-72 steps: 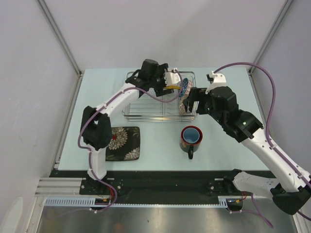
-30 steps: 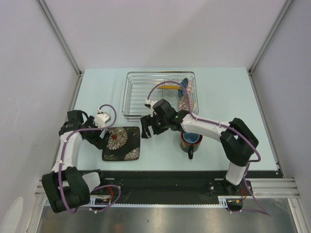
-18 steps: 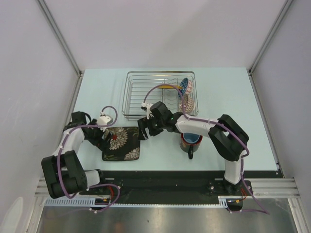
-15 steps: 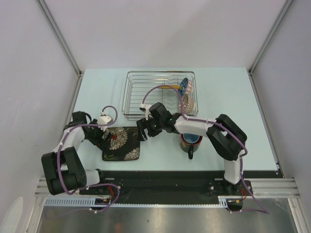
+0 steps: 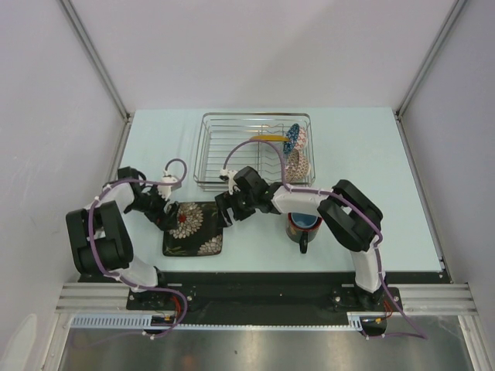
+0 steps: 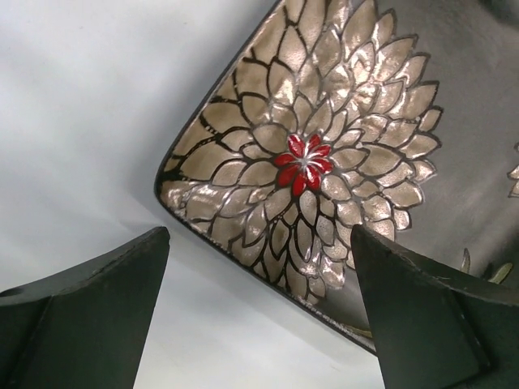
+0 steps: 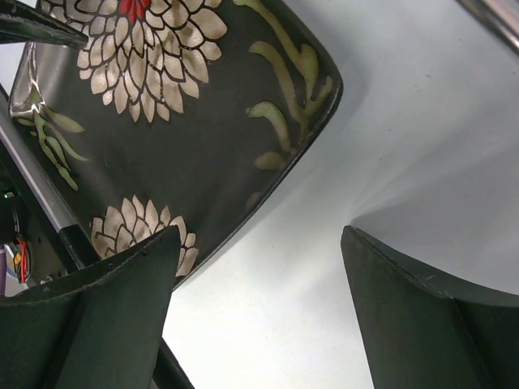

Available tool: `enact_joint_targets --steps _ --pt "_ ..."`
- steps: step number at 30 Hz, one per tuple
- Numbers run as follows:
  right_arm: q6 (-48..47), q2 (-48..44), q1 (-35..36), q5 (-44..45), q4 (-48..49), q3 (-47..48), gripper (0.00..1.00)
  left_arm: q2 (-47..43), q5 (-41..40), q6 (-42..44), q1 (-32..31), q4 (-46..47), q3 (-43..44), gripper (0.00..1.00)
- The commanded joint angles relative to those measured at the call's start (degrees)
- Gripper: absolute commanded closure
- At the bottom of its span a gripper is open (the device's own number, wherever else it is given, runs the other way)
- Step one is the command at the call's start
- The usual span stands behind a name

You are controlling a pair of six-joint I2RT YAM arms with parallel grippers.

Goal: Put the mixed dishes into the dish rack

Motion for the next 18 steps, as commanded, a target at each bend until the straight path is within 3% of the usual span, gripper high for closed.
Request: enact_joint_targets --steps 1,15,18 --pt "0.2 1.8 0.7 0.8 1.2 1.4 0.15 1.2 2.3 3.2 -3.2 -4.5 -1.1 0.0" --pt "-0.5 5.0 2.0 -2.1 0.2 6.2 0.21 -1.5 3.1 3.7 -9.7 -4.7 -3.8 0.0" --pt "-0.3 5.3 2.1 -2.5 0.4 6.7 0.28 -1.8 3.4 3.4 -11.1 -4.5 -3.1 0.0"
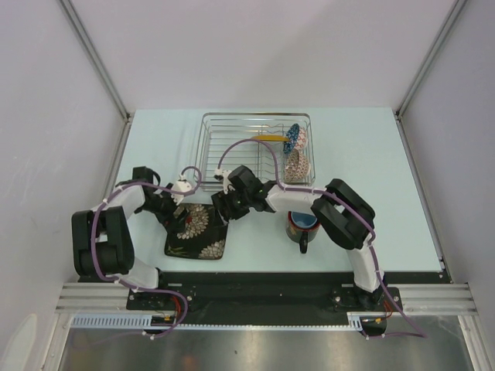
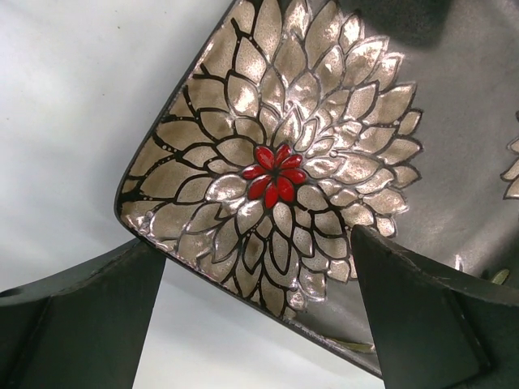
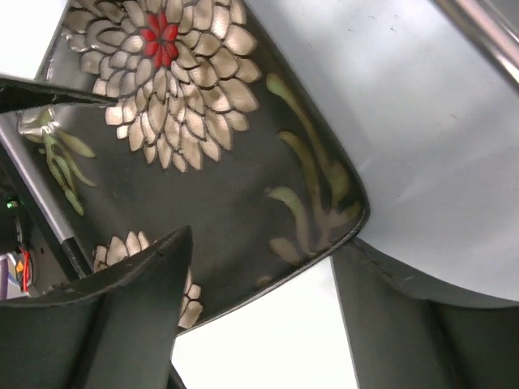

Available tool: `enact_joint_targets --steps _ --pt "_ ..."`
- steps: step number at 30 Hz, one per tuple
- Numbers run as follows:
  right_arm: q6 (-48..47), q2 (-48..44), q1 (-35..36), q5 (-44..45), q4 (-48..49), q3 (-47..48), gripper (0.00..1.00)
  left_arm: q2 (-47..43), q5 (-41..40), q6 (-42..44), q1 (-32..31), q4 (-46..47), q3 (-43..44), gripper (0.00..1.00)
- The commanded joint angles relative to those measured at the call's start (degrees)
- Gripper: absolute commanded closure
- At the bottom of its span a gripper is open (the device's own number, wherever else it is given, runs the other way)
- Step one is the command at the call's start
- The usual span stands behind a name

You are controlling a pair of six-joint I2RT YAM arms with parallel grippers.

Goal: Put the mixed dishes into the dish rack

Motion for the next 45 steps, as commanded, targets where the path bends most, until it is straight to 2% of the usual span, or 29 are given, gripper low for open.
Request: enact_joint_targets --steps 1,6,10,11,14,21,29,33,37,42,45 --pt "-0.2 2.0 1.0 -1.8 0.9 2.6 0.32 0.0 4.1 0.3 -3.5 -5.1 -0.8 0.0" --pt "-0.5 2.9 0.9 -3.1 0.2 3.9 0.59 -0.1 4.0 -1.1 -6.1 -4.1 -0.3 0.0" --pt "-0.4 3.3 0.6 -4.7 -0.2 4.6 0.69 0.3 4.0 -1.7 -7.1 -3.2 -0.5 0.0" --pt "-0.4 3.3 0.4 -4.8 -0.1 4.7 0.75 0.6 3.8 -1.7 -7.3 -3.1 -0.5 0.0" --pt "0.2 2.8 -0.5 -6.2 -0.9 6.5 0.84 1.0 4.1 -2.4 -7.6 -3.0 -0.1 0.0" --pt "1.1 -0.1 -0.8 -8.8 -3.5 12.7 0.83 0.7 5.2 -3.9 -9.5 -3.5 2.2 0.0" --pt "2.3 2.5 -0.4 -12.3 -5.6 19.9 0.81 -1.9 6.1 -4.8 -9.6 -4.1 2.9 0.0" --pt "2.2 4.7 0.4 -13.5 -8.3 27.1 0.76 -4.1 7.0 -5.0 -9.6 -4.7 2.8 0.0" --pt "4.8 7.0 0.5 -14.4 -8.3 30.3 0.7 -6.1 8.5 -5.8 -9.6 -4.9 3.2 0.0" --pt "4.4 9.7 1.3 -14.7 -10.9 34.2 0.65 -7.8 9.4 -6.2 -9.5 -4.9 2.7 0.0" --pt "4.4 9.8 1.4 -14.3 -11.3 34.8 0.66 -8.6 9.5 -6.4 -9.5 -4.6 2.4 0.0"
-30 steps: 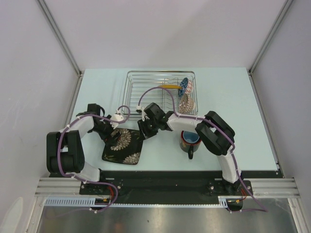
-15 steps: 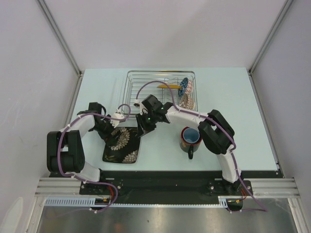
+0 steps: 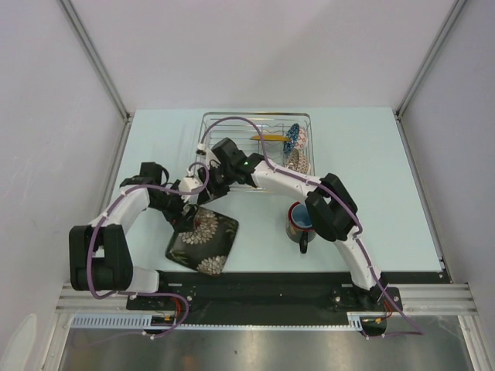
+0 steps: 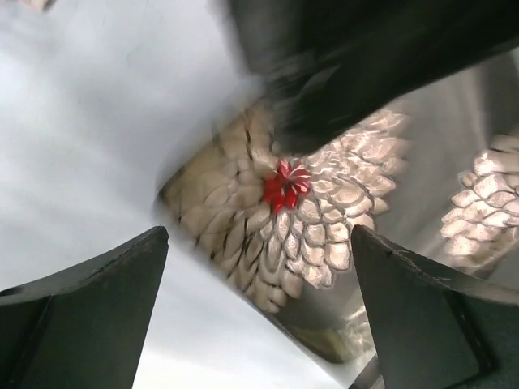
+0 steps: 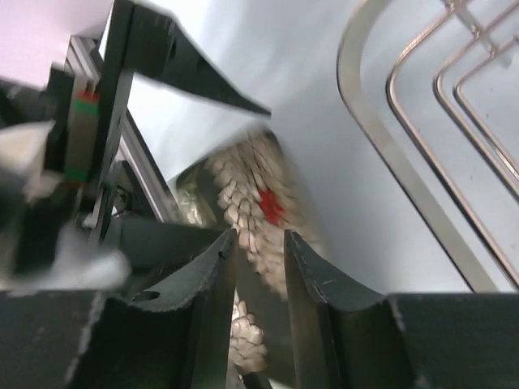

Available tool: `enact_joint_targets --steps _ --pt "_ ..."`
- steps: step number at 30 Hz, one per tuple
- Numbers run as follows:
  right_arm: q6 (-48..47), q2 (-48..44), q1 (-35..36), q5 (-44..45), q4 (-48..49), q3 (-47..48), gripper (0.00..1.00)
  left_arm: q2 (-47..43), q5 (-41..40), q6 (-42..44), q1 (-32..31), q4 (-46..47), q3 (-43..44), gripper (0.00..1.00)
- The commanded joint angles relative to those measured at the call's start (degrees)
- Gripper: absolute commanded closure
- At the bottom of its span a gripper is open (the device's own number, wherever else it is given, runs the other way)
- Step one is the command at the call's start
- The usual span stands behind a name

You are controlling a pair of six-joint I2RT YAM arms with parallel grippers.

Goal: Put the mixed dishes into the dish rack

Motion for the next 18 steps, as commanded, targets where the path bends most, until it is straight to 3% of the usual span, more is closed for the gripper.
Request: enact_joint_targets --steps 1,5,11,12,14,15,18 --pt "0.7 0.1 2.9 -4.2 7.6 4.6 0.68 -2.1 9.3 1.1 -2.2 -0.2 0.3 0.0" --pt "0.5 -0.6 2.7 -3.3 7.1 3.7 0.7 -2.6 9.2 1.0 -2.0 0.4 -0.4 0.0" --pt "-3.2 -4.6 1.8 -1.4 2.8 -0.3 0.61 -2.4 9.1 1.2 -1.6 0.6 -0.9 0.0" --pt "-4.2 -5.8 1.8 -0.8 1.3 -1.7 0.51 -2.4 9.1 1.1 -1.5 0.6 -0.9 0.0" --pt "-6.9 -10.5 1.8 1.8 -0.1 -5.4 0.44 -2.4 8.9 1.2 -1.4 0.7 -0.8 0.0" --pt "-7.7 -12.5 1.7 2.4 -0.4 -10.8 0.35 -2.4 8.7 1.4 -1.2 0.8 -0.9 0.0" --pt "-8.7 -21.8 1.6 4.2 1.1 -22.2 0.22 -2.3 8.1 2.0 -0.9 0.7 -0.9 0.0"
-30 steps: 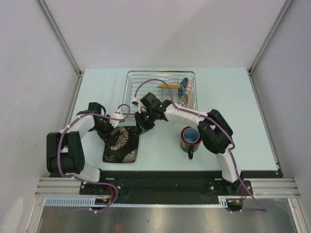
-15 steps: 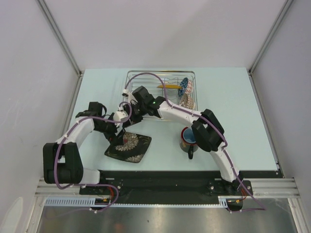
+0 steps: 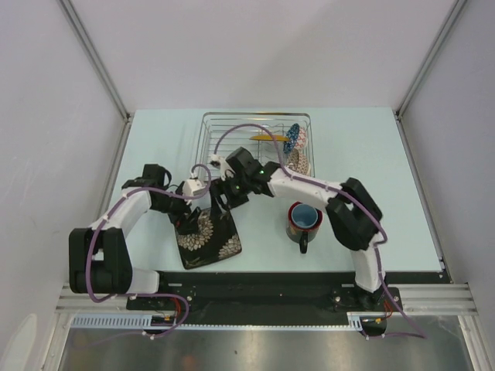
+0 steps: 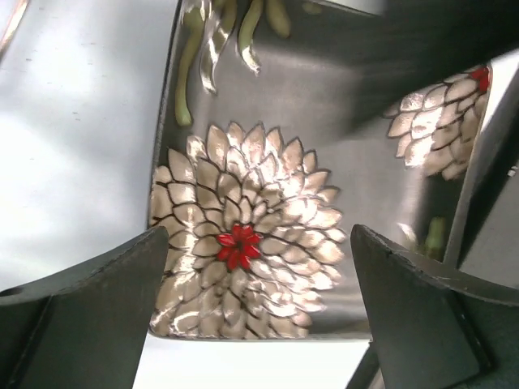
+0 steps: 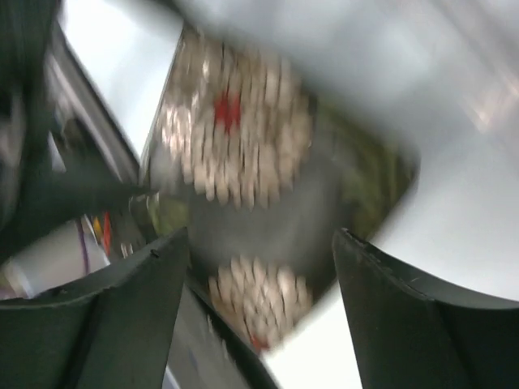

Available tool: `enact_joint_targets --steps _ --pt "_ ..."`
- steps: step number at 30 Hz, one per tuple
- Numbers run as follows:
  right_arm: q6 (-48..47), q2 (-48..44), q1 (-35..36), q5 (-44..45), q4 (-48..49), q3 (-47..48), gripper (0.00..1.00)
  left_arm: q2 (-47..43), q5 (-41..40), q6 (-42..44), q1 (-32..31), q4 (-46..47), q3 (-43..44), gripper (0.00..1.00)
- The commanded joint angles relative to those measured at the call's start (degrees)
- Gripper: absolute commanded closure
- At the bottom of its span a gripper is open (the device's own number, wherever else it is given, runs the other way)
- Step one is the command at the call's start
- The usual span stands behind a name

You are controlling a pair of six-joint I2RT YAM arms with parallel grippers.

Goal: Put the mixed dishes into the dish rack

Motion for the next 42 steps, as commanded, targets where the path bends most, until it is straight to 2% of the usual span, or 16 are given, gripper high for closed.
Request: enact_joint_targets --steps 1,3,9,13,16,25,29,32,38,42 --pt "-4.7 -16.8 1.9 -0.1 0.1 -12.5 0.21 -0.2 0.4 1.0 0.4 2.1 0.2 0.0" --pt "-4.6 -18.6 2.3 0.0 0.3 -16.5 0.2 -0.1 -0.2 1.5 2.6 1.7 0.4 0.0" --pt "-3.5 -17.6 3.2 -1.7 1.6 -19.7 0.2 -0.1 -1.8 5.0 6.4 -2.6 2.1 0.0" --pt "-4.5 -16.3 2.8 -1.5 2.4 -22.6 0.21 -0.8 -2.0 10.6 12.4 -7.9 4.1 0.0" --pt "-4.5 -15.0 1.4 -1.7 3.6 -24.5 0.21 -0.2 -3.0 13.4 14.6 -10.8 5.6 0.0" --pt "-2.5 -12.3 -0.7 -5.7 10.0 -29.5 0.23 4.6 -1.8 11.9 14.5 -10.4 6.4 0.0" --pt "-1.3 -10.5 -1.4 -8.1 13.5 -29.9 0.24 2.9 -5.3 18.1 14.6 -12.6 3.8 0.0" --pt "-0.3 -9.2 -1.5 -9.4 15.7 -29.8 0.25 0.3 -9.3 26.6 14.8 -14.9 1.4 0.0" --pt "0.7 -8.1 -1.5 -9.8 18.5 -29.8 0.26 -0.2 -16.4 36.3 14.8 -23.4 2.2 0.0" --pt "1.1 -7.8 -1.5 -9.5 19.6 -29.8 0.27 -2.1 -21.0 37.1 13.4 -19.1 -2.2 0.0"
